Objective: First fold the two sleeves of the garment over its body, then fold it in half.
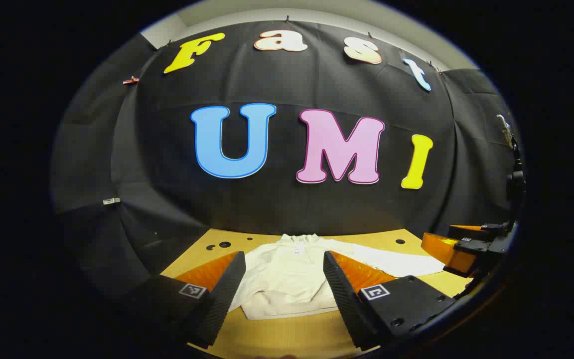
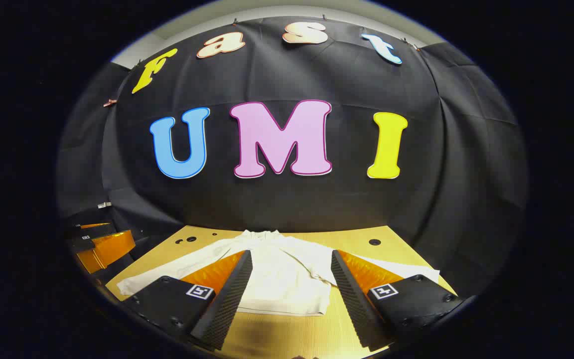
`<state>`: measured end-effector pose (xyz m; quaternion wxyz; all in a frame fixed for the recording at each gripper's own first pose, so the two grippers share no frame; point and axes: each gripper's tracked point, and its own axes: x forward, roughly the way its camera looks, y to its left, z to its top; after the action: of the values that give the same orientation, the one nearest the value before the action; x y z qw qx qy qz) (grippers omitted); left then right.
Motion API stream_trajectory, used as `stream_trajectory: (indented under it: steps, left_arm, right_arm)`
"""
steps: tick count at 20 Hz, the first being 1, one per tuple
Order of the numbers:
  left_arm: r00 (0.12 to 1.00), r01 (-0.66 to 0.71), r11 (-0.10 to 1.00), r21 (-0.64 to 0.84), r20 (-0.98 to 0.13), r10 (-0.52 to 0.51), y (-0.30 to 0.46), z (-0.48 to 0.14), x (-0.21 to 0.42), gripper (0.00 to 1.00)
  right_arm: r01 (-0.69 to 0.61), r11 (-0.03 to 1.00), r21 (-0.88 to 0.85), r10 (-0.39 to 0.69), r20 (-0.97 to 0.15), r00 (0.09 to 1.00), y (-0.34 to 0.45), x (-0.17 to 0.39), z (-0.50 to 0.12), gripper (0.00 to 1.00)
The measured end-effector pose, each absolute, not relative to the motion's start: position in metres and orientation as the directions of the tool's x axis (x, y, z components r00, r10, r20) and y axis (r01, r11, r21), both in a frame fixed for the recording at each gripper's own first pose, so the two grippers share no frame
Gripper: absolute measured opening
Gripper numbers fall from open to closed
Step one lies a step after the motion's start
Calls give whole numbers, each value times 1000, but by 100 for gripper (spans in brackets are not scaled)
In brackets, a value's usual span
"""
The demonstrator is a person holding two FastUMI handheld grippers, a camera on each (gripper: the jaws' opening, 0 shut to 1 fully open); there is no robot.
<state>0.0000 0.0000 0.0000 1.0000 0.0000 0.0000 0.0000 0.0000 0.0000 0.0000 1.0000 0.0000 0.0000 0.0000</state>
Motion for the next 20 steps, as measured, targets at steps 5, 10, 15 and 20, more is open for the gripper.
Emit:
stream_trajectory:
  steps: [5,10,15,20]
  left_arm:
    - [999,-18,1000,-14,-49,17,0,-19,4,96]
    - [998,2,1000,-30,-62,-4,-12,-24,7,96]
    - [993,-31,997,-72,-113,23,-4,-43,8,96]
    - [993,-68,996,-51,-100,63,4,-42,9,97]
  right_arm:
    - [3,1000,1,-3,-5,1000,-9,2,0,97]
    - [9,1000,17,-8,-18,1000,-17,1,-8,98]
    - [13,1000,25,-13,-10,1000,-27,0,-8,97]
    - [19,999,38,-18,-21,1000,-35,8,-15,97]
